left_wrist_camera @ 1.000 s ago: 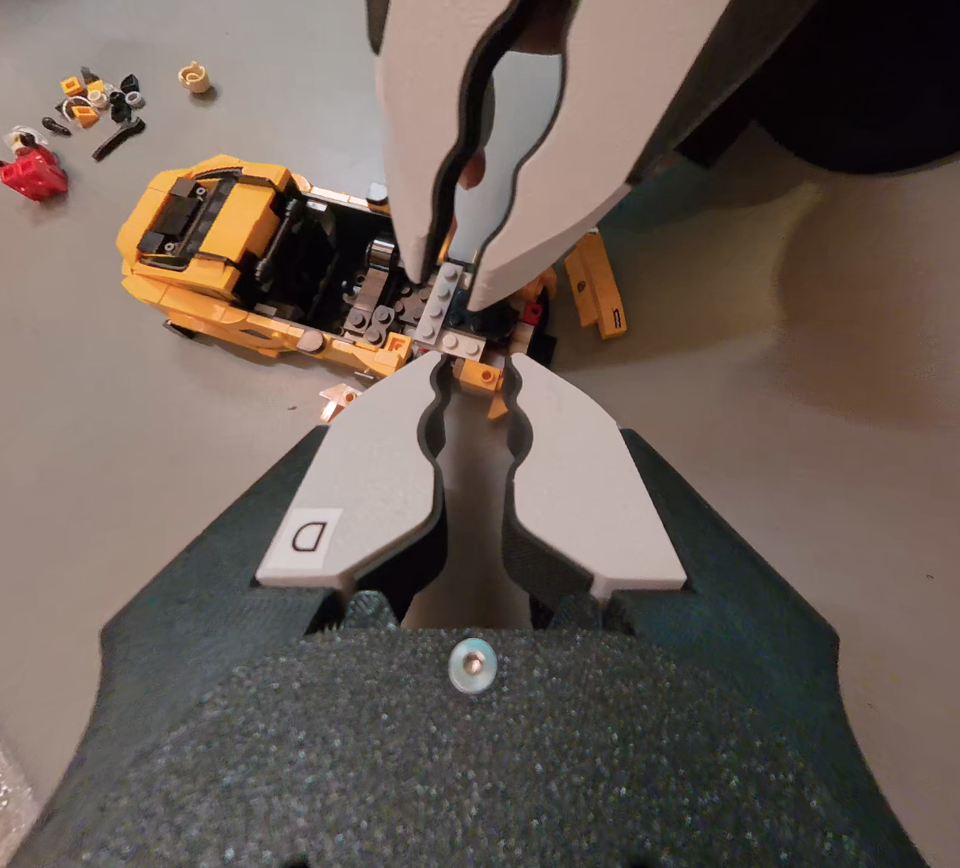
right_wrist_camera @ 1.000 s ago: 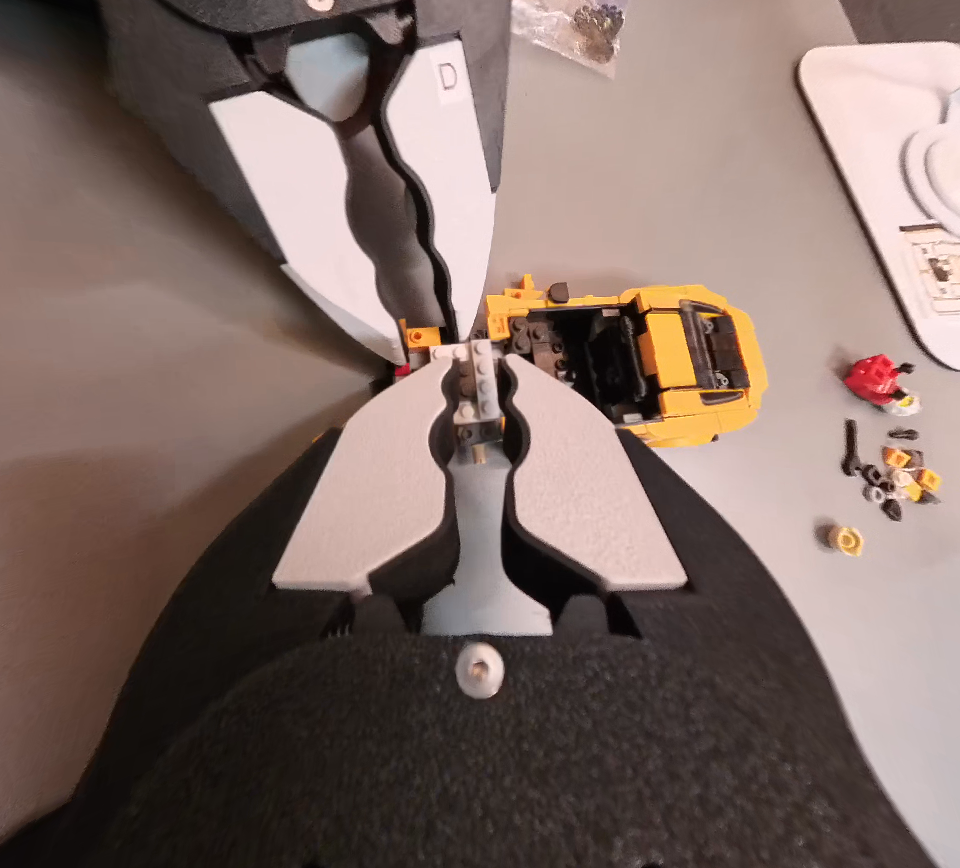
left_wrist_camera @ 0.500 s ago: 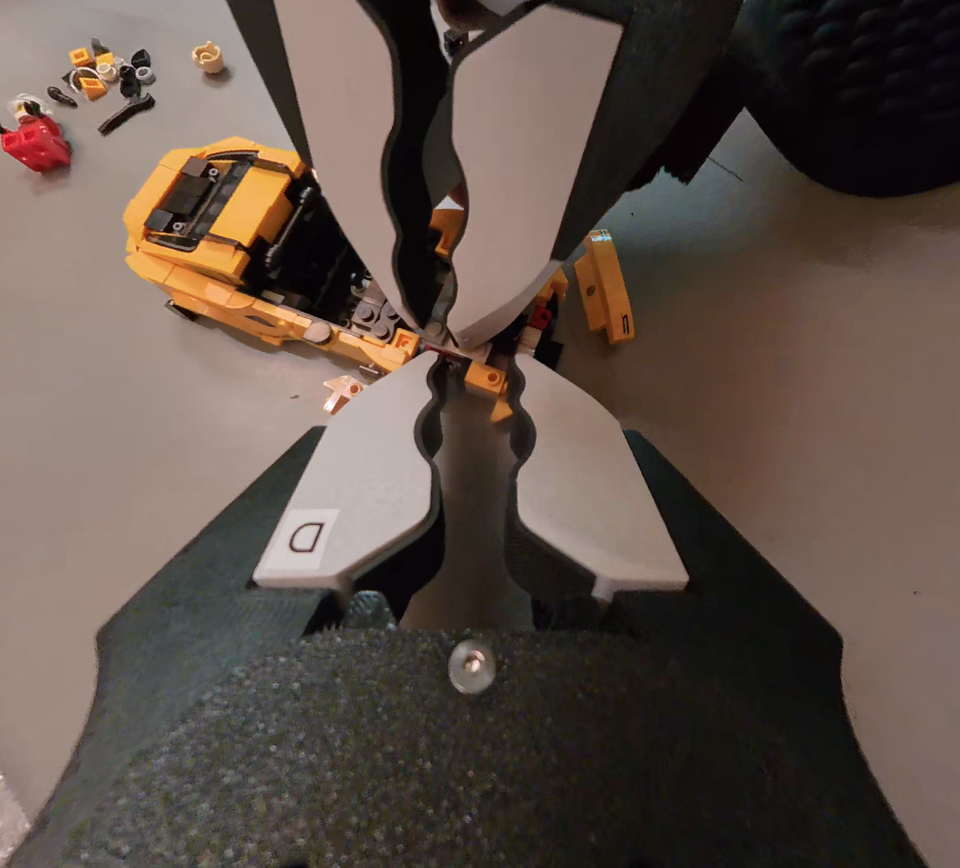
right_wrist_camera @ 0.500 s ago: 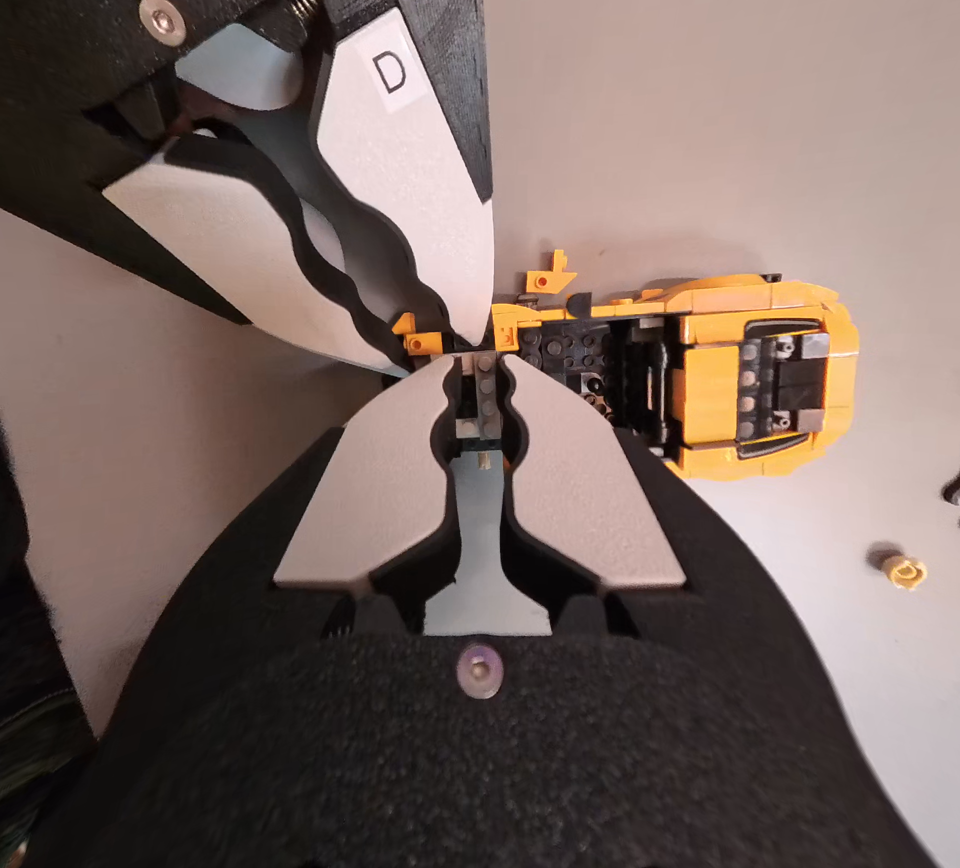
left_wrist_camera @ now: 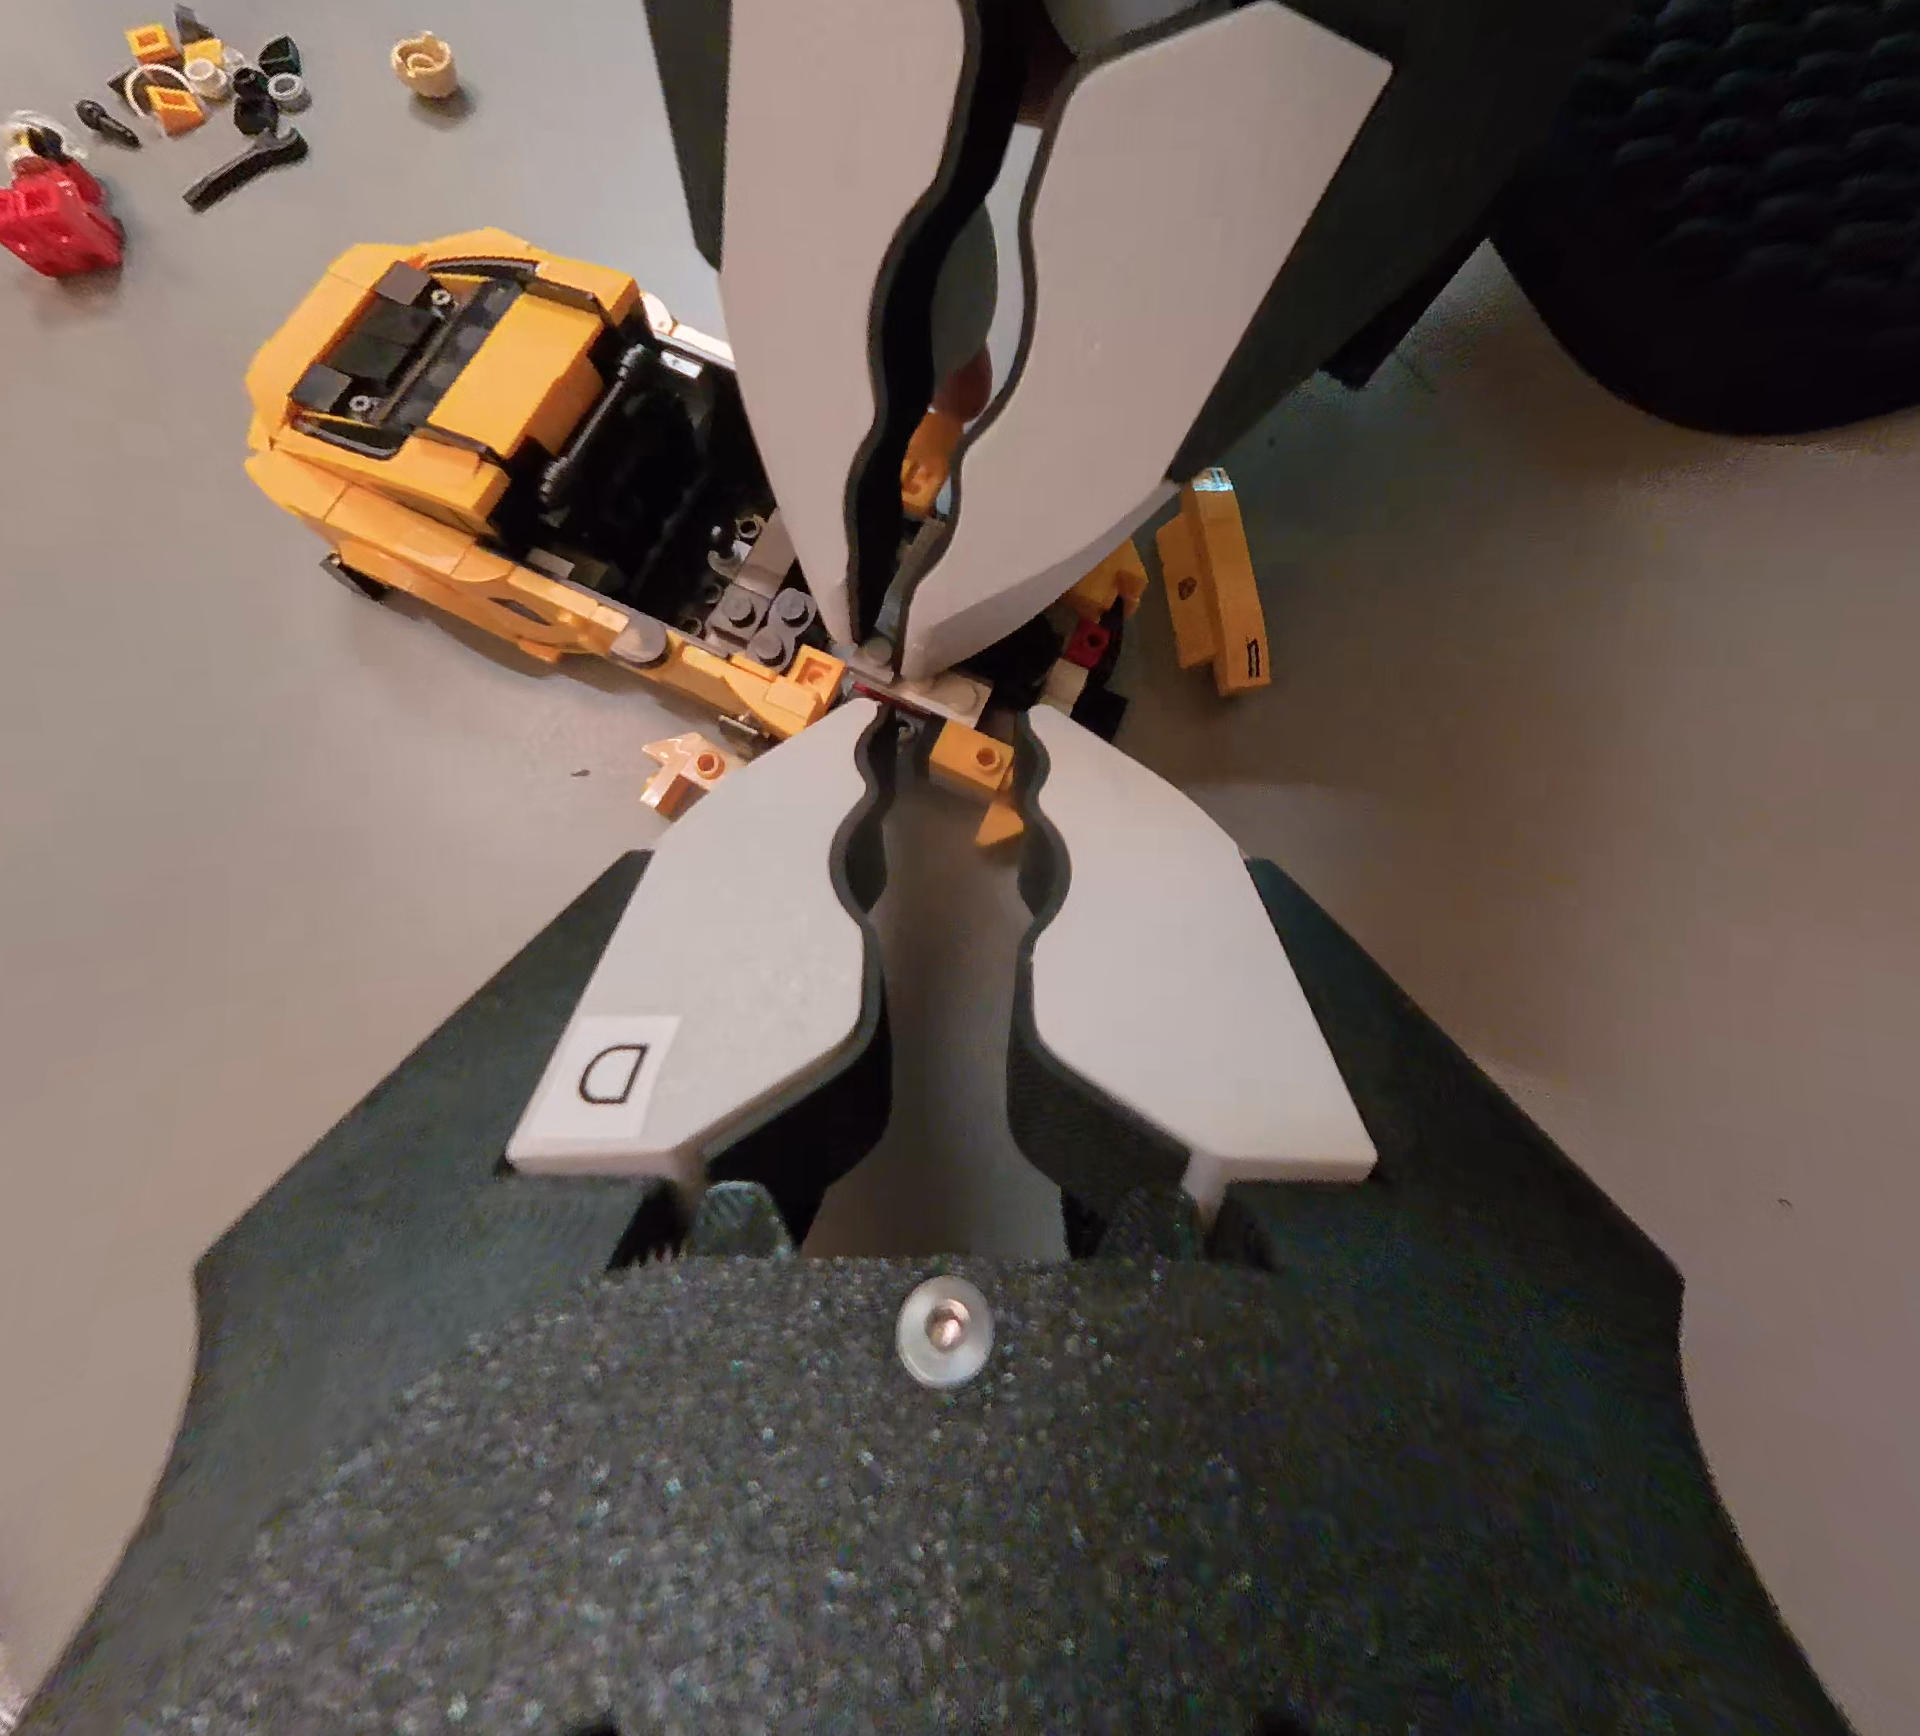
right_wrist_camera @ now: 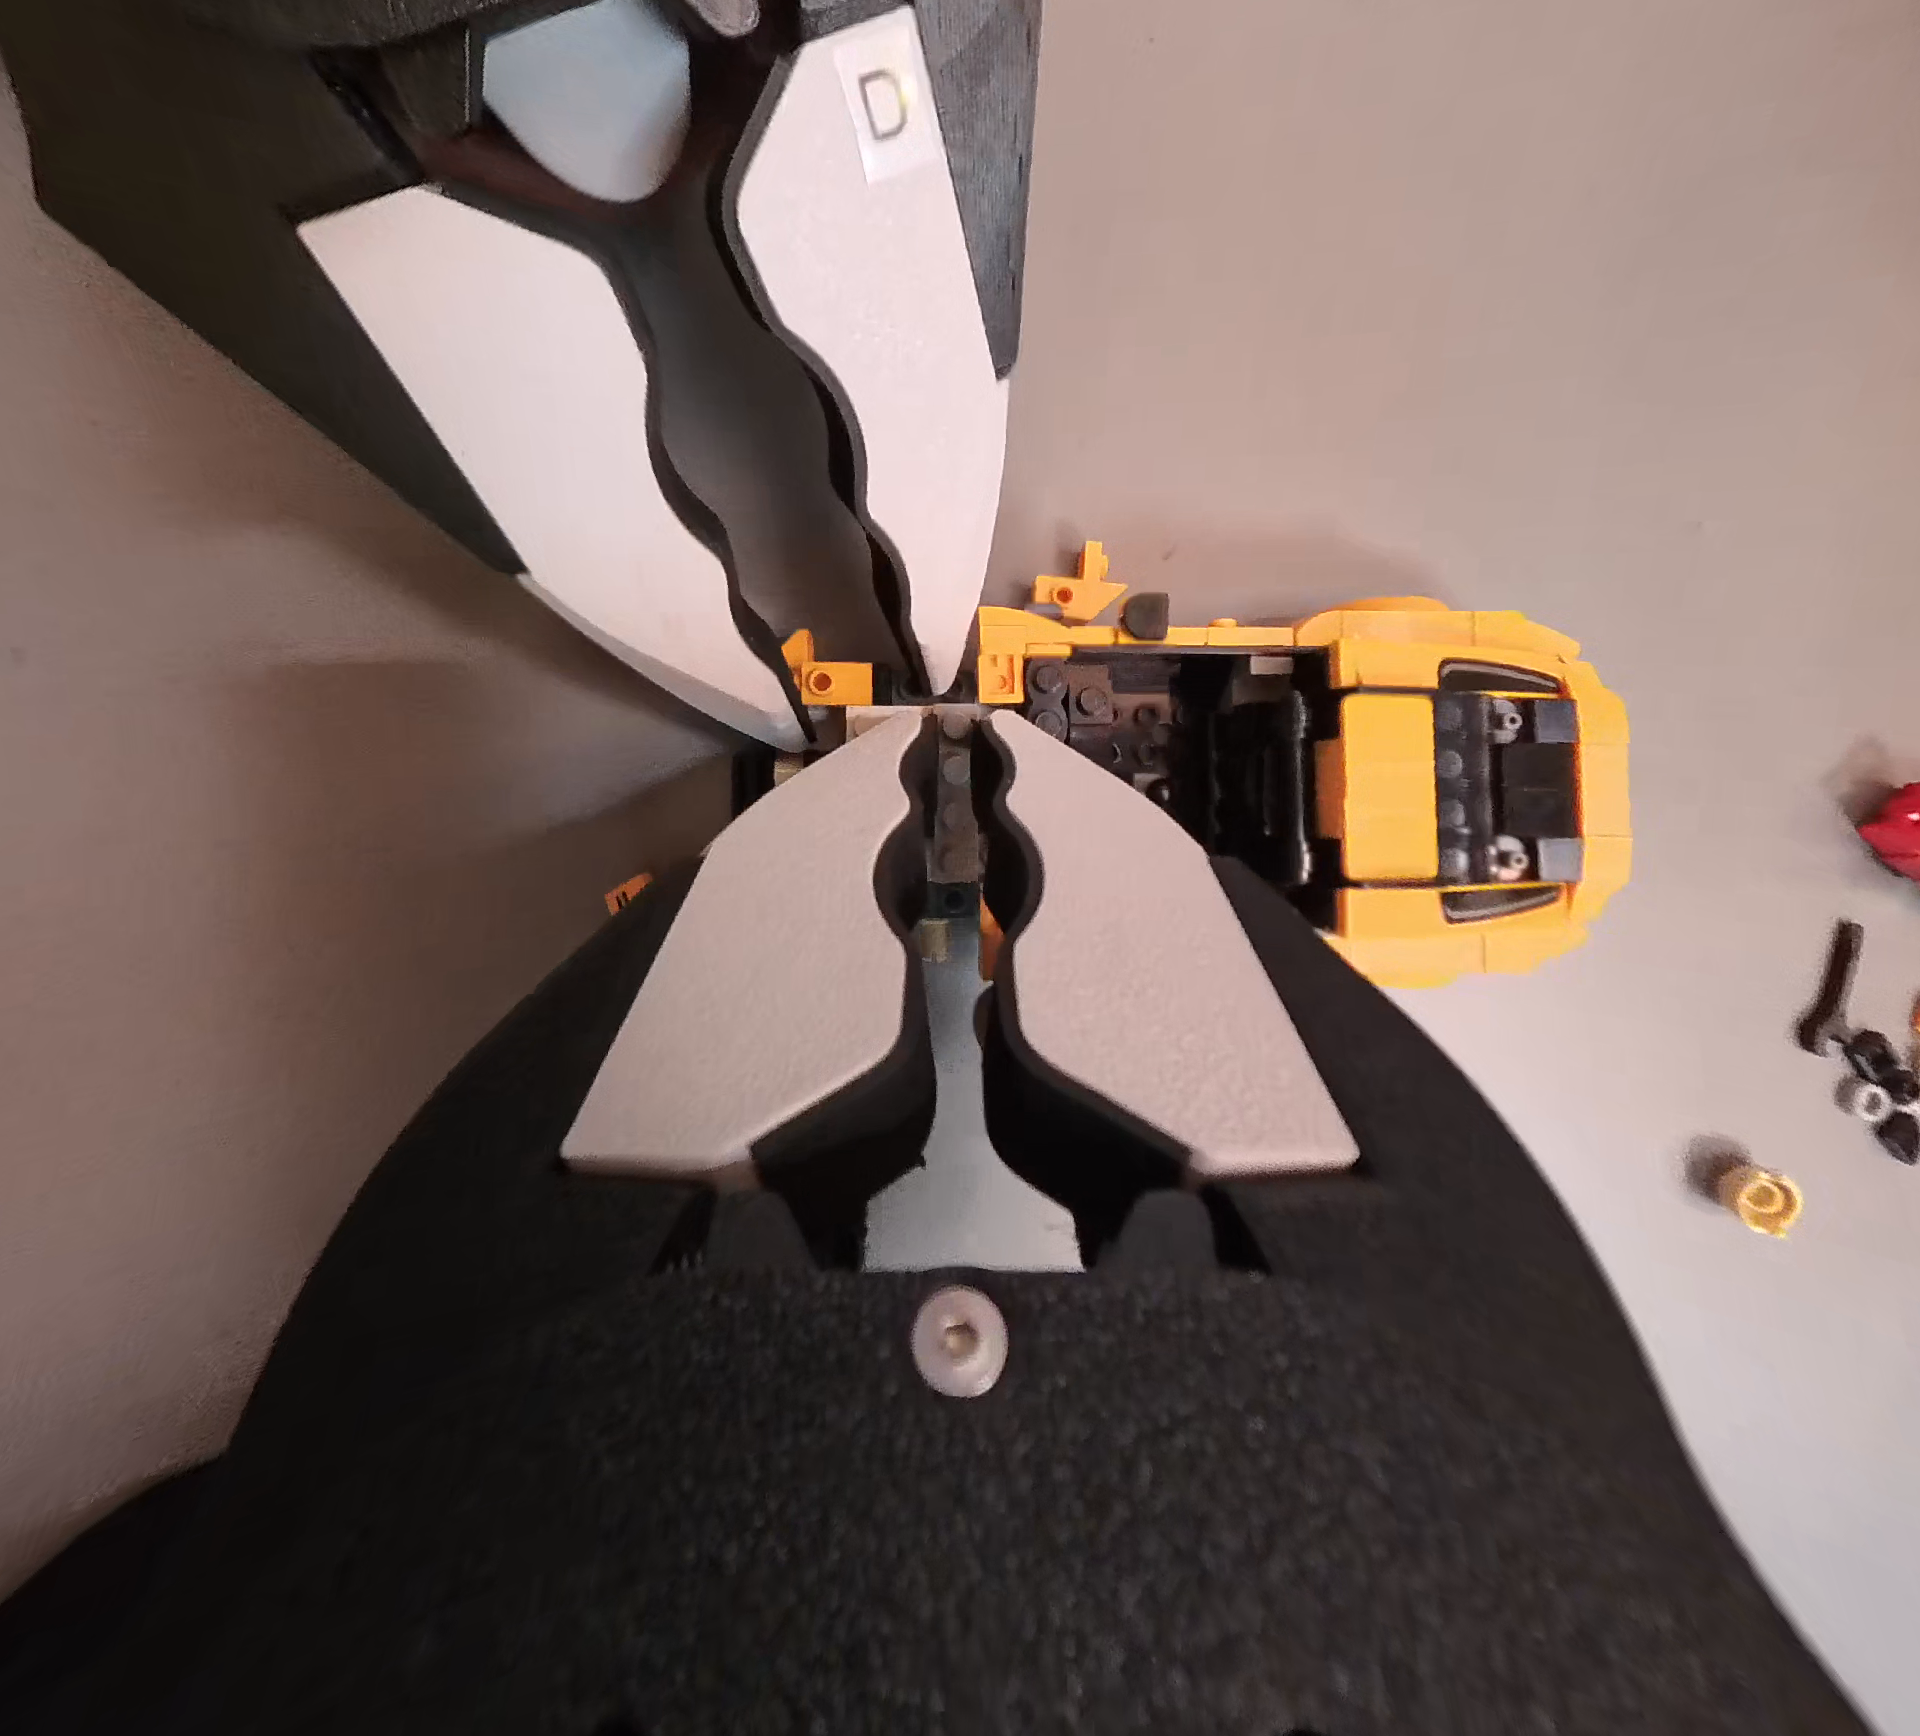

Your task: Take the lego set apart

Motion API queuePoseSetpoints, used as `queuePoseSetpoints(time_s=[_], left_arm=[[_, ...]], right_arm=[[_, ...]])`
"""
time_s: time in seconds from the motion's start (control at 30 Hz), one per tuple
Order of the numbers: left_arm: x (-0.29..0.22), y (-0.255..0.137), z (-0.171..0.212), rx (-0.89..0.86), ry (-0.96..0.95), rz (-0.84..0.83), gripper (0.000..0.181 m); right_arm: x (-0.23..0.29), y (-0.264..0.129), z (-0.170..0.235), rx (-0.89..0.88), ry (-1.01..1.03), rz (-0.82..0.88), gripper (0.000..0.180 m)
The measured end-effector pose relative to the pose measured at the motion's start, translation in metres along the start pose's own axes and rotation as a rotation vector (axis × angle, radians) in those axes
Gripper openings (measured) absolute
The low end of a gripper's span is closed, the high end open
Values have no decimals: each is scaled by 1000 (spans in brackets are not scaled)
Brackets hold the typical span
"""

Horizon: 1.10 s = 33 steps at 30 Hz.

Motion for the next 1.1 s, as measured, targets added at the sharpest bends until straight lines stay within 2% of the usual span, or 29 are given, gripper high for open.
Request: queuePoseSetpoints(time_s=[0.27,0.37,0.67,0.8,0.97,1.1], left_arm=[[-1,0,0,2,-1,16,21],[0,0,1,4,-2,12,21],[0,-1,0,0,9,10,21],[-1,-2,0,-10,18,27,22],[-2,-6,-2,-20,43,23,23],[-5,-12,-5,-46,77,8,22]], right_arm=[[-2,2,13,-193,110,-89,5],[-5,-8,15,-304,161,-130,5],[-5,-38,22,-320,157,-78,5],[0,-46,51,-202,170,-31,6],[4,-48,90,-138,249,34,6],[14,-48,96,-187,263,48,6]])
Point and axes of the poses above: each gripper's, where its closed fingertips meet, y out along the fingers, z out of its underside, x = y × z across the jaws, the point moved 7 cm from there along -y, back along the fingers, and after that the axes turned 15 degrees about x, right-handed, at the moved point
